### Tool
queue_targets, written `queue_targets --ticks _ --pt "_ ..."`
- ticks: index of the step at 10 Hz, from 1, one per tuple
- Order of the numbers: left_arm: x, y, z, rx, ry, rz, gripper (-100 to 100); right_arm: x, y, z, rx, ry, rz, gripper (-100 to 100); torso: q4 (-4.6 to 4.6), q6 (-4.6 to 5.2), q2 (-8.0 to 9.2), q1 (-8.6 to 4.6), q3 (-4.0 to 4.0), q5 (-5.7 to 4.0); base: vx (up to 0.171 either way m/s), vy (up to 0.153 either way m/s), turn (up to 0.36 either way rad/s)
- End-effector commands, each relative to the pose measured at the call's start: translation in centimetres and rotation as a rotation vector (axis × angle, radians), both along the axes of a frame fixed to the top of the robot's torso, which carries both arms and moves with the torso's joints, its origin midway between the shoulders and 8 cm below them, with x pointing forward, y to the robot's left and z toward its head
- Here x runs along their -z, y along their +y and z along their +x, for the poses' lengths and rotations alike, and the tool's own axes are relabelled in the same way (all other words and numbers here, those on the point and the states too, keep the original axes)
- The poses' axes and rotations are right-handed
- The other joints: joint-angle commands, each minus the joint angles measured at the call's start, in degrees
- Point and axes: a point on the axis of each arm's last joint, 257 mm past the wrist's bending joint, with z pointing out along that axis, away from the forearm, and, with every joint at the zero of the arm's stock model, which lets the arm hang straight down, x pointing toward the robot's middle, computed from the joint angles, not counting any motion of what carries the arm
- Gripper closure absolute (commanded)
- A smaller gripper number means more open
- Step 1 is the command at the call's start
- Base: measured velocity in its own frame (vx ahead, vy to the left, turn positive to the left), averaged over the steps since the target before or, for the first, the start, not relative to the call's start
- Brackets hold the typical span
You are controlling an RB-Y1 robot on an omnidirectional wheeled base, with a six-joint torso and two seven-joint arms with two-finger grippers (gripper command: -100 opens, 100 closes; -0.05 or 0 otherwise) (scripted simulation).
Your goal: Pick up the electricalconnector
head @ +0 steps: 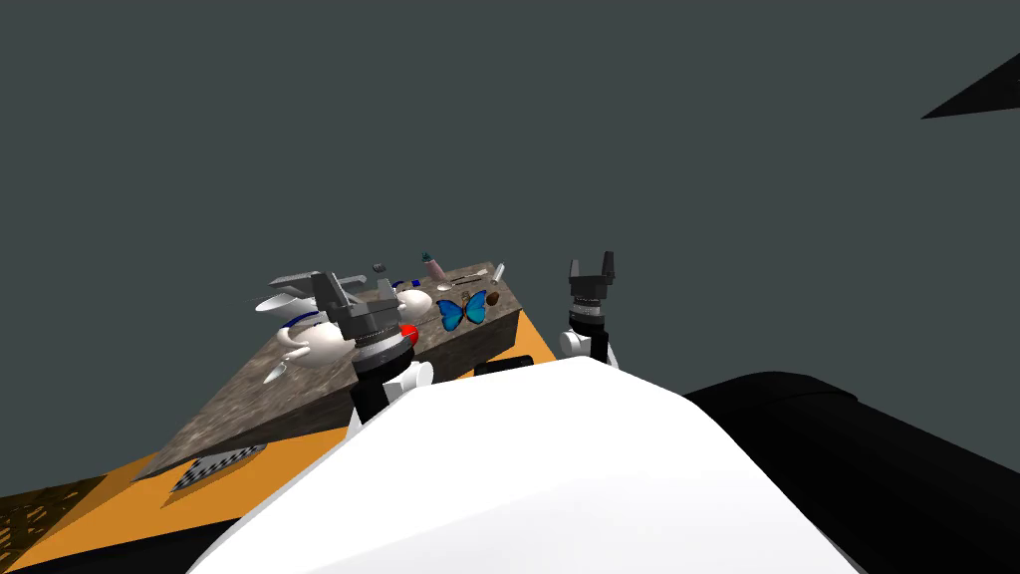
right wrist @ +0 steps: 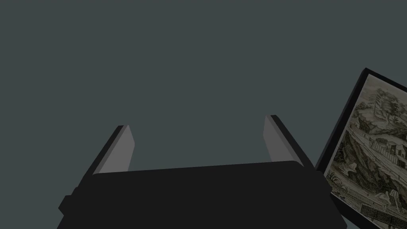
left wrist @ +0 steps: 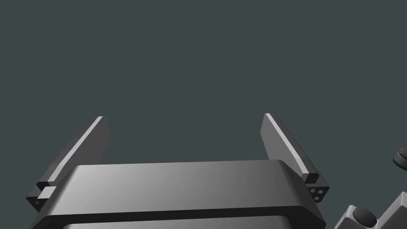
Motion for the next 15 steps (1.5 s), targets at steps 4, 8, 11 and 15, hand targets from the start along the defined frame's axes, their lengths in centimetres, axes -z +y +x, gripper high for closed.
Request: queue_targets --ticks 4,8,11,15 --pt "1.7 -1.1 2.5 0.053 0.087 0.073 -100 0.0 0.0 0.0 0.0 0.0 0.0 0 0.08 0.01 0.39 -0.12 0.22 -0.03 -0.091 -0.039 -0.013" --pt "4.3 -1.8 6.0 0.089 0.207 0.144 -100 0.0 0.0 0.0 0.0 0.0 0.0 0 0.1 0.01 0.46 -0.16 0.27 -0.04 -0.117 -0.052 -0.033" --pt "6.3 -1.9 8.2 0.099 0.291 0.179 -100 0.0 0.0 0.0 0.0 0.0 0.0 0 0.09 0.0 0.36 -0.15 0.22 -0.04 -0.093 -0.044 -0.027" --pt "8.8 -1.7 11.2 0.102 0.4 0.237 -100 0.0 0.0 0.0 0.0 0.0 0.0 0 0.07 0.01 0.3 -0.19 0.17 -0.04 -0.095 -0.053 -0.04"
